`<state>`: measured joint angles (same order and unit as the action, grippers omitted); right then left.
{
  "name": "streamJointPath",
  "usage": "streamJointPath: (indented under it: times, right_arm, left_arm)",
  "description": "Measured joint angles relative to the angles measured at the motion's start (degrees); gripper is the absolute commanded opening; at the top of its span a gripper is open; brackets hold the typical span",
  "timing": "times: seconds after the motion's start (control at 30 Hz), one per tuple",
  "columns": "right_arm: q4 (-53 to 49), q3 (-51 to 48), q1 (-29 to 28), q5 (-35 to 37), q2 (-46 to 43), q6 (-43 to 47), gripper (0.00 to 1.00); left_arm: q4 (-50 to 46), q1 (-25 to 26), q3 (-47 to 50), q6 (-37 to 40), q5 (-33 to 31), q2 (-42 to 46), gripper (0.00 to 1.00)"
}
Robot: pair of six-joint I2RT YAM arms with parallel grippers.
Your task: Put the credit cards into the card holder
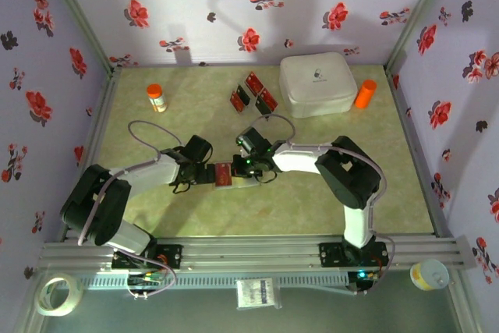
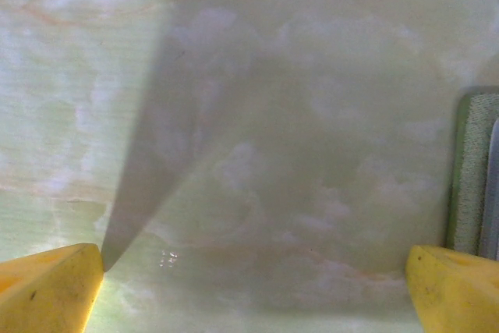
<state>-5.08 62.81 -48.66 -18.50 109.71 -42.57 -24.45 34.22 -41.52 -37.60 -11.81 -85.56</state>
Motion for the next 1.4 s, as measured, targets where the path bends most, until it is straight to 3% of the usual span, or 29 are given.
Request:
streamJointPath:
  times: [0.5,0.77,0.93,1.13,1.4]
  right_arm:
    - [-0.9,1.9,-0.3,-0.4,1.4,0.0,0.0]
    - [-2.0,1.4,-0.3,0.1,-1.1,0.0,0.19]
    - [-3.7,0.5,0.3,0.9,-7.1,0.2,0.24]
    - [-4.6,-1.7,3.5,1.9,-11.9,1.4,0.22]
    - [-8.0,-3.4,9.1,2.2,-12.3,4.9,0.06]
  left_arm:
    - [0.1,0.0,0.0,0.0,0.0,0.0,1.0]
    - [-1.0,-1.4,-0.4,0.0,0.9,2.9,1.0]
    - [-2.9,-2.8,-3.6,0.0,1.3,7.1,1.0]
    - [-4.2,-2.8,-7.4,0.0,3.0,9.7,1.0]
    - [-4.3,2.0,-10.3,-1.7,4.6,9.1,1.0]
